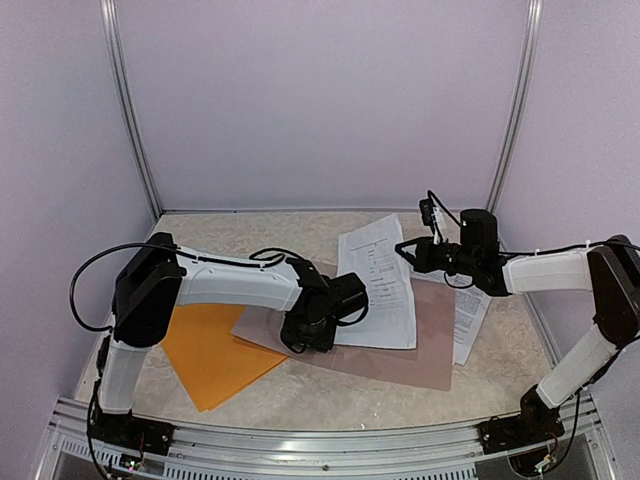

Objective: Put the files into the folder
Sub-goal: Insert the folder to form pockets on the folder.

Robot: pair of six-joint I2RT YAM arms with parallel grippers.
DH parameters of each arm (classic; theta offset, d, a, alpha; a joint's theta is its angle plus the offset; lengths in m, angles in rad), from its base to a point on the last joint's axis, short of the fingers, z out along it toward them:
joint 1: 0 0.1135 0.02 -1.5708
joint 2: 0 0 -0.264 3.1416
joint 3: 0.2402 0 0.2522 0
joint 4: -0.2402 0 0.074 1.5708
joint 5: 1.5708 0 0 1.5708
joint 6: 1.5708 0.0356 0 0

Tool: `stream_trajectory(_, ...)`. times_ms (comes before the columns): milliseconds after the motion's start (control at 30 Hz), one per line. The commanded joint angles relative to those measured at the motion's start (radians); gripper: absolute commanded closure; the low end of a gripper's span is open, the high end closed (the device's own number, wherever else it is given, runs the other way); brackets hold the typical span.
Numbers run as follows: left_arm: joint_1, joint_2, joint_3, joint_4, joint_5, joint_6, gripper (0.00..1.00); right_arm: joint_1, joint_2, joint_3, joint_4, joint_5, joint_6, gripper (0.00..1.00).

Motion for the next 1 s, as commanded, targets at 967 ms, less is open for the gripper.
stream_trajectory(967, 0.004, -0.002, -0.120, 0.002, 0.000, 0.012, 1.00, 0.052, 0.028, 0.030, -0.005, 0.043, -0.003, 1.00)
